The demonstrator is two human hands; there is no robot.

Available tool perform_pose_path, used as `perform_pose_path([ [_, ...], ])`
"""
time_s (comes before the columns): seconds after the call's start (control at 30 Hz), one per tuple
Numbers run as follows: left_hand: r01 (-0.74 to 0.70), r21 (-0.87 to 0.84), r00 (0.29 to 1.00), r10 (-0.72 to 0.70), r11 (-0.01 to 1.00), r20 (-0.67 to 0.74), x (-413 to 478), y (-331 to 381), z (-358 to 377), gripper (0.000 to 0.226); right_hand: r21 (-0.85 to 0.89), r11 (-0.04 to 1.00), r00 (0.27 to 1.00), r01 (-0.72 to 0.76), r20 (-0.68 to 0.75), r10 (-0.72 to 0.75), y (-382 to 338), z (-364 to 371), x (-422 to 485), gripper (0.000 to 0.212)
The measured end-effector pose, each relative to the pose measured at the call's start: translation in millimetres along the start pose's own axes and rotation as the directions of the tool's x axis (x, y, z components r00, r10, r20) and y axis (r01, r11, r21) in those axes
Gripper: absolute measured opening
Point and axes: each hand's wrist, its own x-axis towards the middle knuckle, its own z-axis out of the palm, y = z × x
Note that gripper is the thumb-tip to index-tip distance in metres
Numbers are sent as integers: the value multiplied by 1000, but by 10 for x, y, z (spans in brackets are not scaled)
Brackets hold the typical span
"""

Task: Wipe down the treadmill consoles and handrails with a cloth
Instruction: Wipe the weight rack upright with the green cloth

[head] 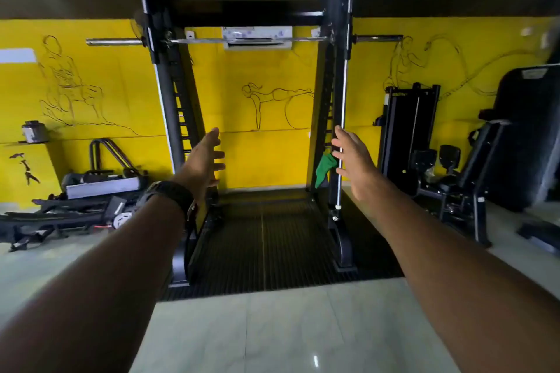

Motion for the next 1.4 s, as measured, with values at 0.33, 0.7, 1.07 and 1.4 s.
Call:
perform_pose_path([
  [0.33,27,67,990,-36,997,139,1732,-772,885,54,-118,993,995,-29,-98,17,1060,-28,1511,50],
  [0.7,47,97,975,-67,994,210,4107,-1344,1986,45,-220,967,986,-128,-131,100,2059,59,3937,53],
  [1.07,8,208,927,-85,978,364,7028,-2182,3021,42,-306,936,974,-172,-196,114,3353,234,6463,58],
  [1.4,-345,455,800,3,821,600,9461,-2889,4120,38,-464,857,966,-222,-227,127,4468,95,8702,58],
])
